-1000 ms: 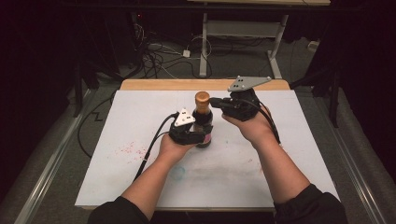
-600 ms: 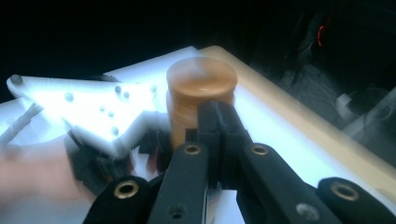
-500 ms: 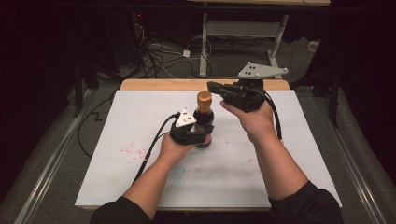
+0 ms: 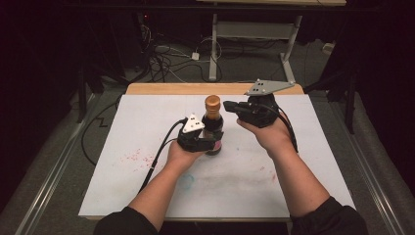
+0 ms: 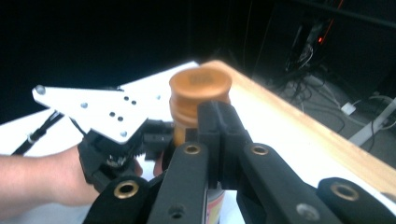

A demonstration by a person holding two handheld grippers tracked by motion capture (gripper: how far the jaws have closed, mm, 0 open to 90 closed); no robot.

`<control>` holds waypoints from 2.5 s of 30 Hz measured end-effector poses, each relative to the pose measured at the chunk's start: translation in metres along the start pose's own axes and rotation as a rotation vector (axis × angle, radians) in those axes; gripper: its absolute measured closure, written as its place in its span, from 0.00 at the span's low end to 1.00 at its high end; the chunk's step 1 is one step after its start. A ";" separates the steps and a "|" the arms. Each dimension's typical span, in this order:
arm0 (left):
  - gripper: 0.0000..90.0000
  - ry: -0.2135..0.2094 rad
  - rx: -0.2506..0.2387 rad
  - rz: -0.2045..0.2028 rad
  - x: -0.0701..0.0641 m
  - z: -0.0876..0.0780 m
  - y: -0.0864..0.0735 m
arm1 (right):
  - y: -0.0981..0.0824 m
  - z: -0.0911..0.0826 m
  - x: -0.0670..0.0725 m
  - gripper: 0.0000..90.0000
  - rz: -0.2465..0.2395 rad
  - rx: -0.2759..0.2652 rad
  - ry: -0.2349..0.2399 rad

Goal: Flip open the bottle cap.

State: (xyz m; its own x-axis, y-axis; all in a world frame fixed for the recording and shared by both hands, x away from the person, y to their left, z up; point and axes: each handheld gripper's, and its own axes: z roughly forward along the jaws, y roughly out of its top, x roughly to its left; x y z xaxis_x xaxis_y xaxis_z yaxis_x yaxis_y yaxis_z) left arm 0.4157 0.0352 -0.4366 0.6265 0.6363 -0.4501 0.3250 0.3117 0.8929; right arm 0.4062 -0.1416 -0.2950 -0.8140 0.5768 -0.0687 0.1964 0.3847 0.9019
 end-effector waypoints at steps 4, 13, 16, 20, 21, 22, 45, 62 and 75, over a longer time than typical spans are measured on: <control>0.32 0.003 0.000 0.002 -0.001 0.000 0.000 | -0.001 0.004 0.002 1.00 -0.009 0.027 0.008; 0.32 0.008 0.001 0.002 -0.001 0.000 0.000 | 0.004 0.012 0.006 1.00 -0.028 0.074 0.003; 0.32 0.007 -0.001 -0.002 -0.001 0.000 0.000 | 0.004 0.012 0.007 1.00 -0.031 0.079 0.005; 0.32 0.006 -0.002 0.001 -0.001 0.000 0.000 | 0.005 0.011 0.007 1.00 -0.035 0.085 0.001; 0.32 0.006 -0.002 0.001 -0.001 0.000 0.000 | 0.005 0.011 0.007 1.00 -0.035 0.085 0.001; 0.32 0.006 -0.002 0.001 -0.001 0.000 0.000 | 0.005 0.012 0.007 1.00 -0.034 0.087 0.001; 0.32 0.014 -0.006 -0.010 0.000 -0.001 0.000 | 0.011 0.011 0.008 1.00 -0.012 0.042 -0.014; 0.32 0.035 0.007 0.008 0.002 -0.002 0.000 | 0.018 0.012 0.009 1.00 -0.008 0.000 -0.031; 0.32 0.017 -0.010 -0.022 0.002 -0.001 0.001 | 0.030 0.014 0.012 1.00 -0.025 -0.022 -0.052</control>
State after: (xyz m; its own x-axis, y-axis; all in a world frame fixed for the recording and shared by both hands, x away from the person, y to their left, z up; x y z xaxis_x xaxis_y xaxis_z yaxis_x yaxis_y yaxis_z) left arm 0.4161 0.0375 -0.4367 0.6069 0.6415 -0.4692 0.3309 0.3328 0.8830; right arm 0.4098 -0.1130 -0.2753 -0.7890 0.6039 -0.1129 0.1637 0.3838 0.9088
